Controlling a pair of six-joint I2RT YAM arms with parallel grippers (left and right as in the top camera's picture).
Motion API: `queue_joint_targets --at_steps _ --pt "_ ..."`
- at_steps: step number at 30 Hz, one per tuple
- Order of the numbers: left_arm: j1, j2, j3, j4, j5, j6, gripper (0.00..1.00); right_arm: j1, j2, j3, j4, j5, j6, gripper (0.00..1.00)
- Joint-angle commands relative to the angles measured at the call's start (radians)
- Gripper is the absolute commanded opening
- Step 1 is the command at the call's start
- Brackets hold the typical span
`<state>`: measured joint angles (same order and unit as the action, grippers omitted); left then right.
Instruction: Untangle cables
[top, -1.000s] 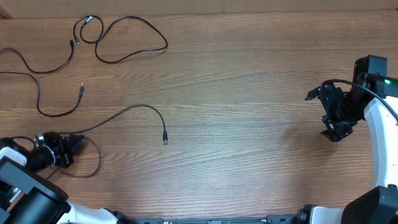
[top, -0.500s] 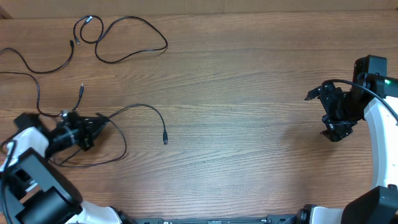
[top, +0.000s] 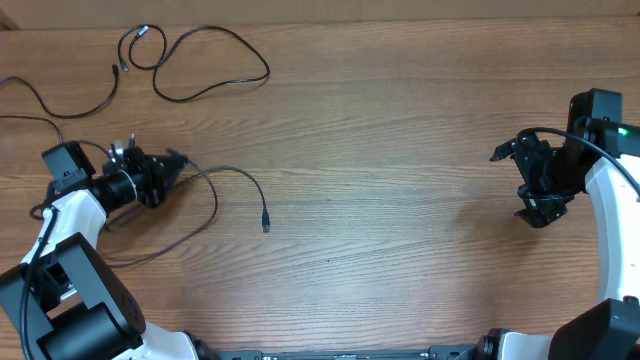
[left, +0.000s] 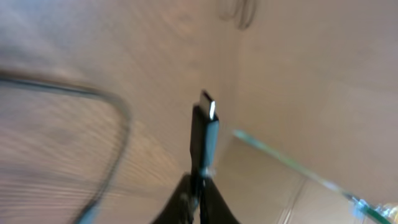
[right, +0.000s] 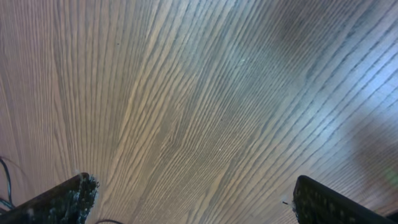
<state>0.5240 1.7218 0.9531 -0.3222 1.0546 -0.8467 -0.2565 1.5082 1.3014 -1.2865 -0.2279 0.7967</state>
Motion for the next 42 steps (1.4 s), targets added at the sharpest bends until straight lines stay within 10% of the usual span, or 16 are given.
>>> queue_joint_targets --at_steps 1,15,21,25,36,42 --pt "-0.003 -0.021 0.006 0.087 0.146 -0.322 0.04 -0.004 -0.006 0.007 0.002 0.011 0.005 1.0" --pt "-0.167 -0.021 0.006 0.182 -0.124 -0.417 0.08 -0.004 -0.006 0.007 0.002 0.011 0.005 1.0" --pt "-0.204 -0.021 0.006 0.193 -0.167 -0.265 0.59 -0.004 -0.006 0.007 0.002 0.011 0.005 1.0" --pt "-0.211 -0.021 0.006 0.167 -0.167 -0.107 0.71 -0.004 -0.006 0.007 0.002 0.011 0.005 1.0" --pt "-0.21 -0.088 0.006 -0.008 -0.251 0.195 0.69 -0.004 -0.006 0.007 0.002 0.011 0.005 1.0" --pt "-0.208 -0.306 0.006 -0.19 -0.56 0.214 0.77 -0.004 -0.006 0.007 0.002 0.011 0.005 1.0"
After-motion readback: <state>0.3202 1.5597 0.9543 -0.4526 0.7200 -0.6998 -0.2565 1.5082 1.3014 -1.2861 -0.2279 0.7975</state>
